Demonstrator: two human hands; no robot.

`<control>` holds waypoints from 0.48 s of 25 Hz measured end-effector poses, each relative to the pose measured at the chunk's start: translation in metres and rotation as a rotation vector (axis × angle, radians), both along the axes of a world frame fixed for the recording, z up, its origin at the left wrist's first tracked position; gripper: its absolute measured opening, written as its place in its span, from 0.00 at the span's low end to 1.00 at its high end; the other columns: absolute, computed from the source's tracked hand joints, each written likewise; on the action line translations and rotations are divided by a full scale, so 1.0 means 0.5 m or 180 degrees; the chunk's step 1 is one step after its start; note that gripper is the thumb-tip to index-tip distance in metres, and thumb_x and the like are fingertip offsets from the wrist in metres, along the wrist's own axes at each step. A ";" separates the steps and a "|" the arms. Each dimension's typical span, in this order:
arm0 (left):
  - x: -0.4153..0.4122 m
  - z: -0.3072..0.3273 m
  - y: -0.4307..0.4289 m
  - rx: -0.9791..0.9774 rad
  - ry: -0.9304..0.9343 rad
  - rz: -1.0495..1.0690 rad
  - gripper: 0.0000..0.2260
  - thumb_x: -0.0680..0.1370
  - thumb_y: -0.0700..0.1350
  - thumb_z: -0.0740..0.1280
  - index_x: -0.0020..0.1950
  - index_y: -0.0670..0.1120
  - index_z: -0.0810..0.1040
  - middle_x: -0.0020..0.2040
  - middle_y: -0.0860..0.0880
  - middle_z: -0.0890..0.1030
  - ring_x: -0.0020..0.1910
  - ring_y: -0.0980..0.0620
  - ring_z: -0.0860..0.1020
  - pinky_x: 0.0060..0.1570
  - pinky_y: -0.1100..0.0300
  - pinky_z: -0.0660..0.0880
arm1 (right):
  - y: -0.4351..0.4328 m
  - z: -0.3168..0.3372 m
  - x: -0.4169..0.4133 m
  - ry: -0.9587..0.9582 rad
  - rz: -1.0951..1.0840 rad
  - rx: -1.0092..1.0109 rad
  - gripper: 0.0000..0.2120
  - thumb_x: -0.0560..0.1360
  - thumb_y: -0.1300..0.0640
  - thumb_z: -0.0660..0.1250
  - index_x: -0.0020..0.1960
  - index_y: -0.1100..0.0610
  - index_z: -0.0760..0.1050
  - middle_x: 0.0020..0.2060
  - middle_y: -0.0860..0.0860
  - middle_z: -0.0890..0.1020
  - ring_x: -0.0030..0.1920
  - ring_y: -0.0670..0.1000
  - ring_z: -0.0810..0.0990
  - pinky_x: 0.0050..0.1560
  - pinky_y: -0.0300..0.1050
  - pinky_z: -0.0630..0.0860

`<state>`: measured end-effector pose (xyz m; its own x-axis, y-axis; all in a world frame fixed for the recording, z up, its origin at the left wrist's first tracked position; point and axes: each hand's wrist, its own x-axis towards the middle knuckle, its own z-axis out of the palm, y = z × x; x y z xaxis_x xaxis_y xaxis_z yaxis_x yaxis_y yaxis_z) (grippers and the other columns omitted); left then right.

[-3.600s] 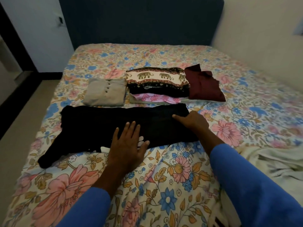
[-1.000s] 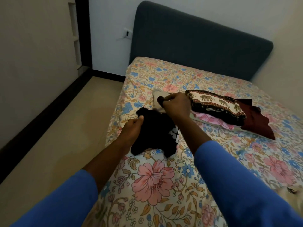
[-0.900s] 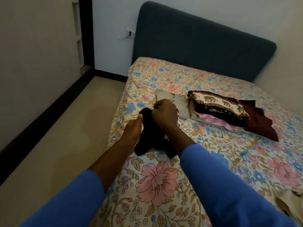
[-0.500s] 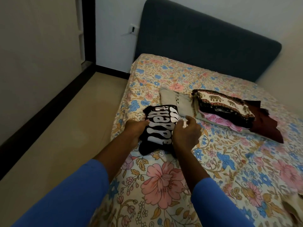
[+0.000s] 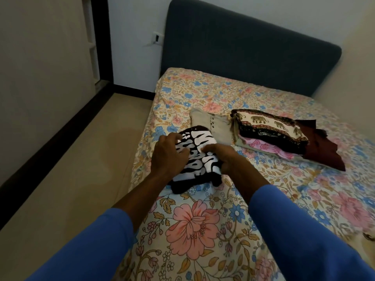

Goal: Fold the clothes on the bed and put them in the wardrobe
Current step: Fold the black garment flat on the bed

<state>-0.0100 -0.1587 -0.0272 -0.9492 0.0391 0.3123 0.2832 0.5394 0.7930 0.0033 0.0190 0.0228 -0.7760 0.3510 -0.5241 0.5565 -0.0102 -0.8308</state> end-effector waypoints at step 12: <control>0.083 -0.005 0.028 0.2304 -0.2690 -0.0342 0.24 0.79 0.66 0.65 0.58 0.45 0.82 0.54 0.42 0.86 0.52 0.41 0.84 0.56 0.43 0.81 | -0.013 -0.110 0.305 0.1923 0.2393 0.5483 0.29 0.66 0.52 0.82 0.63 0.54 0.76 0.47 0.52 0.77 0.42 0.51 0.75 0.37 0.45 0.71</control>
